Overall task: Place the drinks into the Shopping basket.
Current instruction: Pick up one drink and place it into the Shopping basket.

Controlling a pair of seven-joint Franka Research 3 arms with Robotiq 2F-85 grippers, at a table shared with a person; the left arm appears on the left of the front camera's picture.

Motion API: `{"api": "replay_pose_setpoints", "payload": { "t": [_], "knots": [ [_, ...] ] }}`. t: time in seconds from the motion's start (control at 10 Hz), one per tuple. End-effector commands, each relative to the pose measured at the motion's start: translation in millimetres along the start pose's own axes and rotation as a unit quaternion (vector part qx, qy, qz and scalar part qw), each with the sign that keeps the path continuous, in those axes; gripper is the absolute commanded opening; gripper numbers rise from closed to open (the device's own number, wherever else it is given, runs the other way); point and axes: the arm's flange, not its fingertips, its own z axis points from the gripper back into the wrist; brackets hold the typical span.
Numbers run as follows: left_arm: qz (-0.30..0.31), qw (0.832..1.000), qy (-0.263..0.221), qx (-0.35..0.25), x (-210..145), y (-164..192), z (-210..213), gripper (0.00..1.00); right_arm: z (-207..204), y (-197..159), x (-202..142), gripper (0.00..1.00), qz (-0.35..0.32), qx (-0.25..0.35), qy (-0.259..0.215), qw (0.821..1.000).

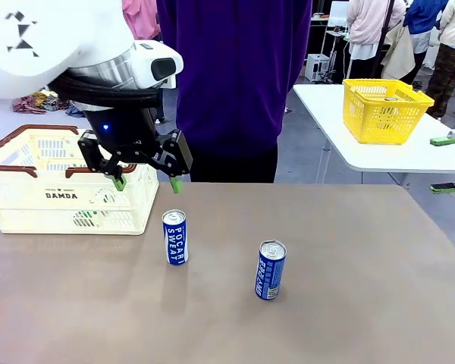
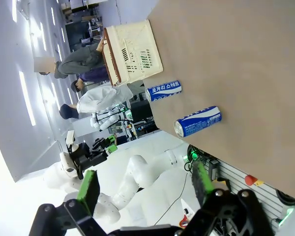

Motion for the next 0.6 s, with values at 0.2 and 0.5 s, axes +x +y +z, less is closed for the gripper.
{"api": "replay_pose_setpoints", "payload": {
  "t": [0.2,0.5],
  "knots": [
    [0.009,1.0,0.017,0.007,20,-5,-18,1.0,2,3,2,1.0,0.006,0.008,0.002,1.0],
    [0.012,0.998,0.058,0.037,38,-26,-76,1.0,2,3,2,1.0,0.006,0.008,0.002,1.0]
  ]
}}
